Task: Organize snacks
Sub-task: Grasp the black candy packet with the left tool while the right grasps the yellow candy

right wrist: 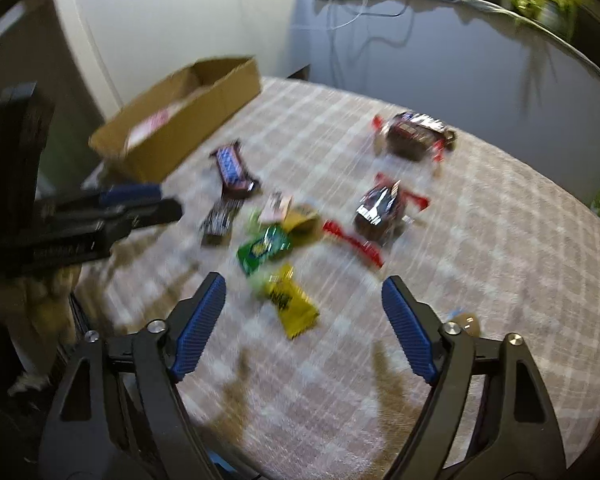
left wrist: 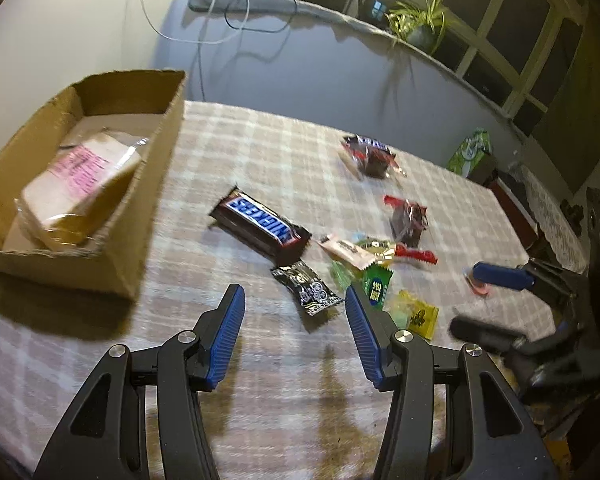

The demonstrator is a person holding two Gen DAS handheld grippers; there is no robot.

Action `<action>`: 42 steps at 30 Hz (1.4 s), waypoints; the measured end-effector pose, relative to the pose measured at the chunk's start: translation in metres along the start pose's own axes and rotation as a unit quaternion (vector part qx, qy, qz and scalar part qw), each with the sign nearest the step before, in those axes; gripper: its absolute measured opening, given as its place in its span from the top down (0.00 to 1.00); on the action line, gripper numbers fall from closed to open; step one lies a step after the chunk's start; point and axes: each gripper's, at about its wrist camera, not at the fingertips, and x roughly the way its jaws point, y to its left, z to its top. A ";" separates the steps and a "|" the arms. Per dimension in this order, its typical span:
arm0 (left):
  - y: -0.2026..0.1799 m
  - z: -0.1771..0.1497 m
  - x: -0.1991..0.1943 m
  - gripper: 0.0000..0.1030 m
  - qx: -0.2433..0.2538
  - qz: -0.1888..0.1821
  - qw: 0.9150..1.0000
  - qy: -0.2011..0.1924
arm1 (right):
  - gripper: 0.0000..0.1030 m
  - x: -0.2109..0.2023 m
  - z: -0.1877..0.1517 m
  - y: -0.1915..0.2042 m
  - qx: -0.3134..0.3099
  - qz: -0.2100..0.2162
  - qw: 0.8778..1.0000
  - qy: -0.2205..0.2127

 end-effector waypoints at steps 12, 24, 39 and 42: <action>-0.013 0.000 0.025 0.60 0.023 0.017 0.999 0.028 | 0.59 0.034 -0.016 0.021 -0.113 -0.025 0.992 0.051; -0.022 0.002 0.044 0.60 0.046 0.044 0.997 0.043 | 0.71 0.044 -0.010 0.020 -0.127 -0.007 0.990 0.052; -0.019 0.003 0.046 0.80 0.064 0.065 0.995 0.031 | 0.89 0.037 -0.016 -0.008 -0.066 0.020 0.996 0.054; -0.018 0.001 0.045 0.80 0.061 0.063 0.996 0.029 | 0.89 0.035 -0.018 -0.014 -0.048 0.025 0.997 0.049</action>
